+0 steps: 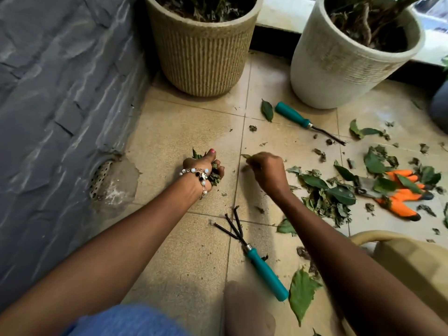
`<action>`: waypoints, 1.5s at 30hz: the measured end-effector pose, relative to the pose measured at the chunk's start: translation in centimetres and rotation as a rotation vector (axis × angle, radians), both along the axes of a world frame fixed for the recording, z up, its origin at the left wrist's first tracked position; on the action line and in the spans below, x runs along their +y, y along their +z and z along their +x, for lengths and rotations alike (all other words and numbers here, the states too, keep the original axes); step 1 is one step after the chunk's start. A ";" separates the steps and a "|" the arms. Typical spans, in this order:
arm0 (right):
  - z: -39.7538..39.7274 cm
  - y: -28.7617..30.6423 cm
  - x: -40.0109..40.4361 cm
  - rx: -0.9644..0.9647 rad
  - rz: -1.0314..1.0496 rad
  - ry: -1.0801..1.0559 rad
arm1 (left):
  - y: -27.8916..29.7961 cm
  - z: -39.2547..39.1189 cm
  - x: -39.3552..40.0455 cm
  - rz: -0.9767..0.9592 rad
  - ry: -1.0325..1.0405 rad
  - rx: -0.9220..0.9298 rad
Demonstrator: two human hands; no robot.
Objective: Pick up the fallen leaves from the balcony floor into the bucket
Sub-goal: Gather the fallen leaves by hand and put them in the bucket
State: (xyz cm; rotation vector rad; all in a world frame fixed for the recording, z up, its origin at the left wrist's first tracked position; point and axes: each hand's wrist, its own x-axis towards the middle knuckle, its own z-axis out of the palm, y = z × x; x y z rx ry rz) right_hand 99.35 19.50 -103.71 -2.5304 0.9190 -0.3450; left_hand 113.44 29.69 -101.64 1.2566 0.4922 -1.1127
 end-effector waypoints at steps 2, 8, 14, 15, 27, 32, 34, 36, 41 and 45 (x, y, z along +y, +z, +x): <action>1.0 -0.4 -1.6 0.134 0.004 -0.003 | 0.1 0.0 -0.4 0.001 -0.019 -0.026; 1.2 -2.1 -1.5 0.315 -0.043 0.200 | 0.2 1.2 -1.0 0.023 -0.026 -0.092; 3.2 -0.8 -5.5 0.038 -0.058 0.041 | 0.3 2.0 -0.9 0.028 0.002 -0.109; 3.9 -0.7 -6.7 0.013 -0.030 -0.001 | 0.3 2.1 -0.9 0.028 -0.003 -0.108; 6.0 -2.2 -10.5 0.049 -0.129 -0.047 | 0.1 4.3 -1.1 0.064 0.037 -0.143; 8.0 -2.4 -13.9 0.255 -0.106 -0.026 | -0.1 4.4 -1.8 0.058 0.035 -0.139; 7.7 -3.6 -14.1 0.440 -0.159 0.030 | -0.3 4.4 -2.0 0.063 0.032 -0.145; 6.9 -3.6 -13.3 0.450 -0.252 0.024 | -0.6 4.3 -2.0 0.072 0.025 -0.149; 4.6 -2.6 -11.0 0.255 -0.216 -0.044 | -1.1 3.5 -1.9 0.080 -0.019 -0.161; 4.2 -0.6 -7.8 -0.219 0.303 -0.321 | -0.9 2.7 -2.5 0.063 -0.041 -0.153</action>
